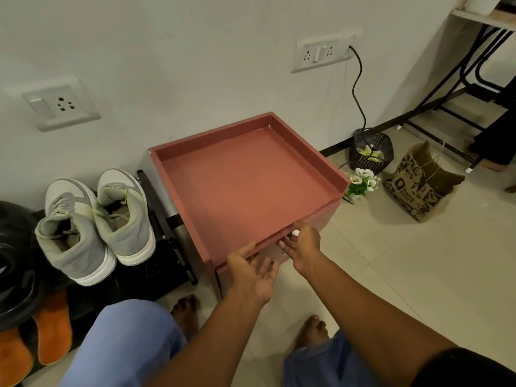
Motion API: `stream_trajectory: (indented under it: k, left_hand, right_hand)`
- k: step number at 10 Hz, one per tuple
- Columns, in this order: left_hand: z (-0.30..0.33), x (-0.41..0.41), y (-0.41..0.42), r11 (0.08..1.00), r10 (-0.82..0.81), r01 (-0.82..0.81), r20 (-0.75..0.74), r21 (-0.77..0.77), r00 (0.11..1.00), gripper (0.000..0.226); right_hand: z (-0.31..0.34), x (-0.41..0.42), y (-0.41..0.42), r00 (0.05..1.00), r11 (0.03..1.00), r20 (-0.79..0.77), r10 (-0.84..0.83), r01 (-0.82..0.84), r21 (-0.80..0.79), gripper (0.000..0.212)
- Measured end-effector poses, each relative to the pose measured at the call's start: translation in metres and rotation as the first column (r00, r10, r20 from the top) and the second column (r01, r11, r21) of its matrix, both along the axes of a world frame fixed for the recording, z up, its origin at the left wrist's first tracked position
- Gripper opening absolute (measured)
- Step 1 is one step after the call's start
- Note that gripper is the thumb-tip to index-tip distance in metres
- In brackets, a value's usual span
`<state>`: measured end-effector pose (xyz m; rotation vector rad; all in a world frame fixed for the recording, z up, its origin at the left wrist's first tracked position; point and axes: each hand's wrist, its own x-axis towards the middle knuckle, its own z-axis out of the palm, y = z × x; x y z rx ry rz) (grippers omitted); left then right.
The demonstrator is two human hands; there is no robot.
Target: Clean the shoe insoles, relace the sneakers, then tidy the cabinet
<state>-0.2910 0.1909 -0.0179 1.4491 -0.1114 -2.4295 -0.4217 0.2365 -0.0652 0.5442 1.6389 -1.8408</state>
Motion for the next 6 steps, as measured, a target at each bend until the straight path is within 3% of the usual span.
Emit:
stream_trajectory:
  k: [4,5,6]
  left_hand:
    - [-0.003,-0.006,-0.005,0.999,0.036,-0.035,-0.040,0.026,0.999,0.032]
    - [-0.002,-0.004,-0.004,0.997,-0.073,0.072,-0.027,-0.036,0.997,0.026]
    - [0.007,0.011,0.002,0.946,-0.274,0.283,0.081,-0.157,0.958,0.022]
  right_hand:
    - [0.012,0.002,-0.010,0.997,0.997,0.057,0.048,-0.045,-0.059,0.009]
    - [0.021,0.001,0.000,0.984,0.986,0.089,0.153,-0.146,-0.085,0.009]
    - [0.037,0.011,0.004,0.965,0.969,0.084,0.247,-0.246,-0.027,0.016]
